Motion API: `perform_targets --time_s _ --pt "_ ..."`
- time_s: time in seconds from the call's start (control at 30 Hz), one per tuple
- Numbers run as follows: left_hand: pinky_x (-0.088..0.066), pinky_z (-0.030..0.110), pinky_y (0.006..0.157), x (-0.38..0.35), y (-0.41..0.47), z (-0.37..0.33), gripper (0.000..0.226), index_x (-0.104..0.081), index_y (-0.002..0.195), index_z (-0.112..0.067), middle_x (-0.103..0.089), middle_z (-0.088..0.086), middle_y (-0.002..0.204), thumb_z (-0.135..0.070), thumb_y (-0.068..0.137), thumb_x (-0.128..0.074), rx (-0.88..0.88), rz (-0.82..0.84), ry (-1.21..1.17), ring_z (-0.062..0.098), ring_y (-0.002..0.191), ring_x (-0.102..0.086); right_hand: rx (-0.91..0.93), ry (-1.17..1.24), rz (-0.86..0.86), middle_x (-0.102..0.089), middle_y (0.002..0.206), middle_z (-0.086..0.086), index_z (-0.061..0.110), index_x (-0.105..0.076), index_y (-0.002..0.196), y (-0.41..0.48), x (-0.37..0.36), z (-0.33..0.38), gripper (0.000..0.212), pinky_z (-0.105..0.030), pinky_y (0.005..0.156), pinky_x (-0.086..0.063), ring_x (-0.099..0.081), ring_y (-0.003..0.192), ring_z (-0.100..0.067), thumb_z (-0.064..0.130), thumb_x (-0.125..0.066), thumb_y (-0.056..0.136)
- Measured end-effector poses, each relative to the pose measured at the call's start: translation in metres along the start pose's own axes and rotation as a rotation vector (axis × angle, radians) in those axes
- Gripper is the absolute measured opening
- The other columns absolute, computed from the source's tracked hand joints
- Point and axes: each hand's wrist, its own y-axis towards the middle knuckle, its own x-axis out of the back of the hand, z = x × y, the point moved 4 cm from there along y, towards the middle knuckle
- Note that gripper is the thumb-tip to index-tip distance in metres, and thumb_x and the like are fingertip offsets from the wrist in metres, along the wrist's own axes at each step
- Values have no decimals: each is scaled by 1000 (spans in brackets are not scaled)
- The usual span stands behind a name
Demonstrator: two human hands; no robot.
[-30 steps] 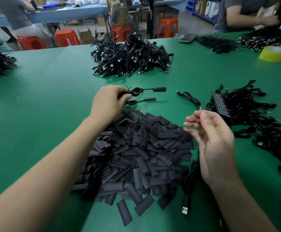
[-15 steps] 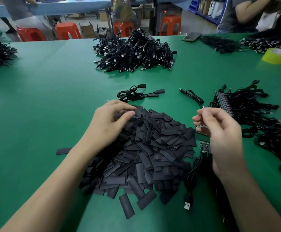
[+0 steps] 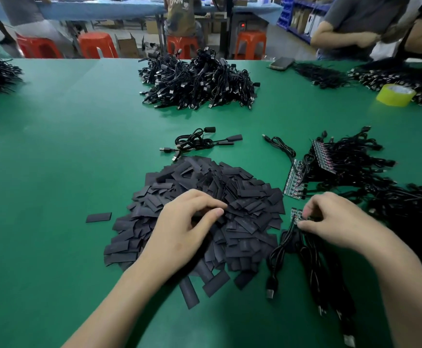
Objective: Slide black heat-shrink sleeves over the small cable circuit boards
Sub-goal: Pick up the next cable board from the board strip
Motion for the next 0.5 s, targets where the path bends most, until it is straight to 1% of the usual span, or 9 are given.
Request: perform_targets --time_s 0.03,0.1,0.17,0.2,0.27,0.3,0.4,0.43,0.5 --pt "-41 7 82 -1 -1 0 15 -79 102 -29 -67 -19 100 -20 96 -69 -5 -4 4 3 101 -63 -14 24 -12 -58 108 3 32 -56 87 -2 0 -1 22 -39 93 -49 -55 107 -19 44 -75 87" --pt "-42 10 81 -3 -3 0 15 -79 102 -32 -66 -20 101 -22 96 -69 -10 -8 14 5 100 -63 -37 38 -30 -56 119 1 29 -58 103 -4 0 -5 27 -42 100 -47 -53 116 -20 44 -74 88" --pt "-46 16 80 -6 -6 2 14 -78 102 -33 -66 -19 101 -24 97 -69 -20 -13 29 7 99 -63 -46 15 -16 -51 129 -1 25 -56 125 -4 -2 -9 47 -44 108 -43 -48 128 -21 49 -72 89" --pt "-47 19 81 -6 -7 2 14 -78 102 -33 -66 -19 101 -24 97 -69 -29 -18 37 8 99 -63 -46 4 -6 -49 131 -1 25 -55 129 -4 -3 -10 51 -44 110 -42 -46 130 -20 50 -71 89" --pt "-49 23 82 -7 -8 3 13 -78 103 -33 -65 -19 101 -25 97 -69 -46 -34 45 8 100 -63 -29 -11 12 -46 126 1 26 -54 122 -2 -3 -10 48 -42 108 -42 -44 128 -19 52 -73 86" --pt "-49 23 82 -7 -9 4 13 -78 103 -33 -65 -19 101 -26 97 -68 -52 -40 46 8 100 -63 -16 -5 22 -46 122 2 27 -54 116 0 -3 -11 45 -40 103 -43 -45 122 -18 51 -75 85" --pt "-50 26 83 -7 -11 3 12 -77 103 -32 -64 -19 101 -27 98 -67 -78 -47 55 8 100 -62 27 116 17 -52 101 3 27 -49 98 2 0 -13 38 -34 71 -41 -51 88 -16 42 -80 82" --pt "-50 27 84 -7 -11 2 12 -77 103 -32 -64 -20 101 -28 98 -67 -88 -48 56 7 101 -62 45 202 3 -56 96 2 26 -50 95 3 0 -15 35 -35 69 -40 -53 82 -16 37 -81 83" --pt "-50 27 86 -8 -12 2 12 -77 104 -32 -64 -21 101 -28 98 -66 -102 -51 52 7 101 -62 91 490 11 -64 98 -2 20 -54 94 4 0 -18 30 -36 76 -44 -60 83 -15 21 -82 83"
